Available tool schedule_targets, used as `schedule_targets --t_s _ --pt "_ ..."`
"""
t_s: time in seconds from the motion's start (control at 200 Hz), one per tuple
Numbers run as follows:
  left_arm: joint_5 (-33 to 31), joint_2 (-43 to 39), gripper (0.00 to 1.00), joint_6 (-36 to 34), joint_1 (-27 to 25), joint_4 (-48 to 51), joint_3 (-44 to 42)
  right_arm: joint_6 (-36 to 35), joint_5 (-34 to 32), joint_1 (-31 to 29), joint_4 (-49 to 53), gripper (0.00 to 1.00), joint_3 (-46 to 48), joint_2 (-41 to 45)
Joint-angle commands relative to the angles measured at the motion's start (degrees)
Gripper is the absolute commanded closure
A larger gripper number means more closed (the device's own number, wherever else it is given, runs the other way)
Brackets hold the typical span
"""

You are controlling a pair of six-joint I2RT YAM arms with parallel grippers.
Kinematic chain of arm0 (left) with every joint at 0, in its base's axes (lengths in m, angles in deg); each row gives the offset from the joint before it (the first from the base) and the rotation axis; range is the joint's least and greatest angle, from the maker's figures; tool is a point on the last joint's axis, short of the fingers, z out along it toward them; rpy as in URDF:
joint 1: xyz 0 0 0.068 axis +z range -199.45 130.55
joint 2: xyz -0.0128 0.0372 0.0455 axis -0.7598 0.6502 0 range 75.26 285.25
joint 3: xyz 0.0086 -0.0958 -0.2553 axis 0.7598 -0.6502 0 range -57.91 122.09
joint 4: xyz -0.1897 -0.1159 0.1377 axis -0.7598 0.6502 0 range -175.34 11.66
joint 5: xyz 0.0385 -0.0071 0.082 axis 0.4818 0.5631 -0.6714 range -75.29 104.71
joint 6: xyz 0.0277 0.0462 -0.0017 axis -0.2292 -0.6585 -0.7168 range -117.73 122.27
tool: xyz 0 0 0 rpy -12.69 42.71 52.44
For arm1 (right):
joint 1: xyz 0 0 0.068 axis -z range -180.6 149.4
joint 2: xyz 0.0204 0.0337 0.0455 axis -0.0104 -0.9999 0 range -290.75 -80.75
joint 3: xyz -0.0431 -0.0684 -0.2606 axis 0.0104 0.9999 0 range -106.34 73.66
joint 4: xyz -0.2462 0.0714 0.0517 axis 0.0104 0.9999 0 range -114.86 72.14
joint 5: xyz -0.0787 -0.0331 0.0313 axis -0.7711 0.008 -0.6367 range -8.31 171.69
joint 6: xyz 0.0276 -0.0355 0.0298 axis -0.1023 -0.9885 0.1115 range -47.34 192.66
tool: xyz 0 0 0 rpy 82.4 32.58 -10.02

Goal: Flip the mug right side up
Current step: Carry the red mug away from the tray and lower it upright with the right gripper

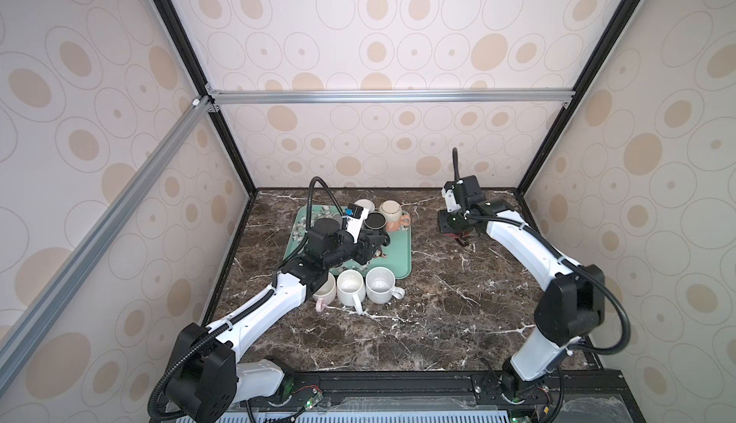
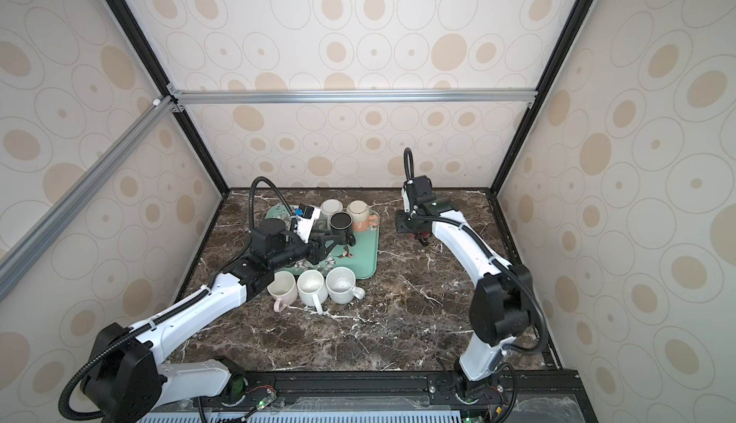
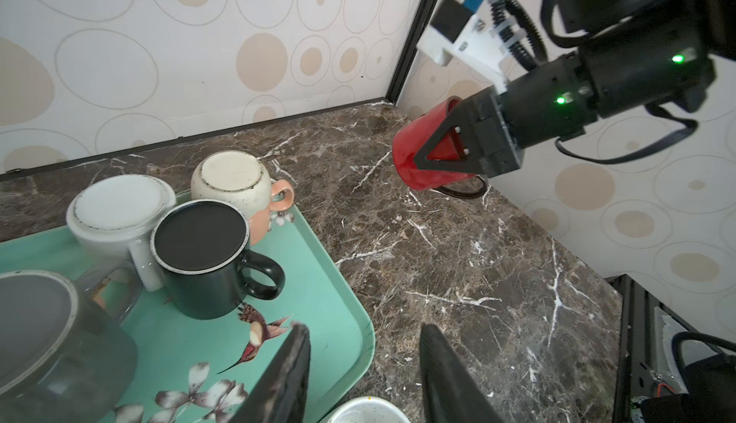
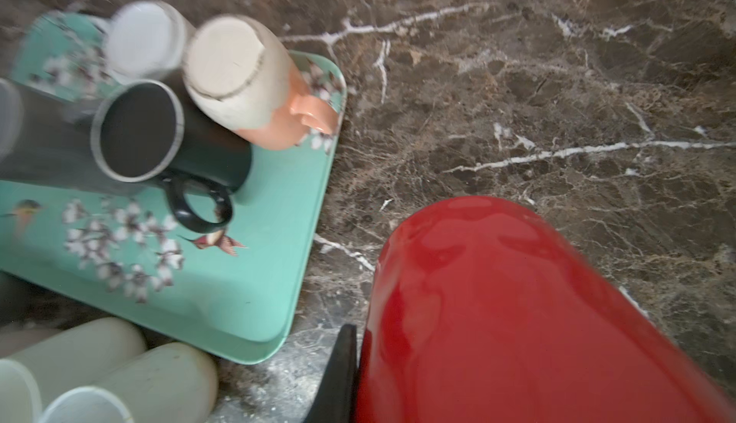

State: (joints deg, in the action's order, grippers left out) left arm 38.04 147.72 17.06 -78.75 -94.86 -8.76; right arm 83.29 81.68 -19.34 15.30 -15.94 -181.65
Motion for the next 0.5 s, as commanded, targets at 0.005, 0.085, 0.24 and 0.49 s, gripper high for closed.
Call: schedule_targets --t_s 0.005,0.085,0.24,0.49 --pt "-2.89 -1.10 0.55 -3.27 0.30 1.80 -0.15 -4.68 -2.41 1.12 4.35 1.00 -7.10 -4.22" --pt "-3.25 -0.86 0.55 -3.64 0.41 2.14 -0.24 -4.74 -0.26 1.94 5.26 1.00 -11.13 -8.81" --pt "-3.58 -0.62 0.54 -4.48 0.56 2.40 -0.69 -5.50 3.65 2.48 10.16 1.00 -20.14 -17.99" --pt "-2.58 0.27 0.54 -2.89 0.86 -0.66 -2.59 -6.22 5.53 4.24 12.05 1.00 -27.20 -25.82"
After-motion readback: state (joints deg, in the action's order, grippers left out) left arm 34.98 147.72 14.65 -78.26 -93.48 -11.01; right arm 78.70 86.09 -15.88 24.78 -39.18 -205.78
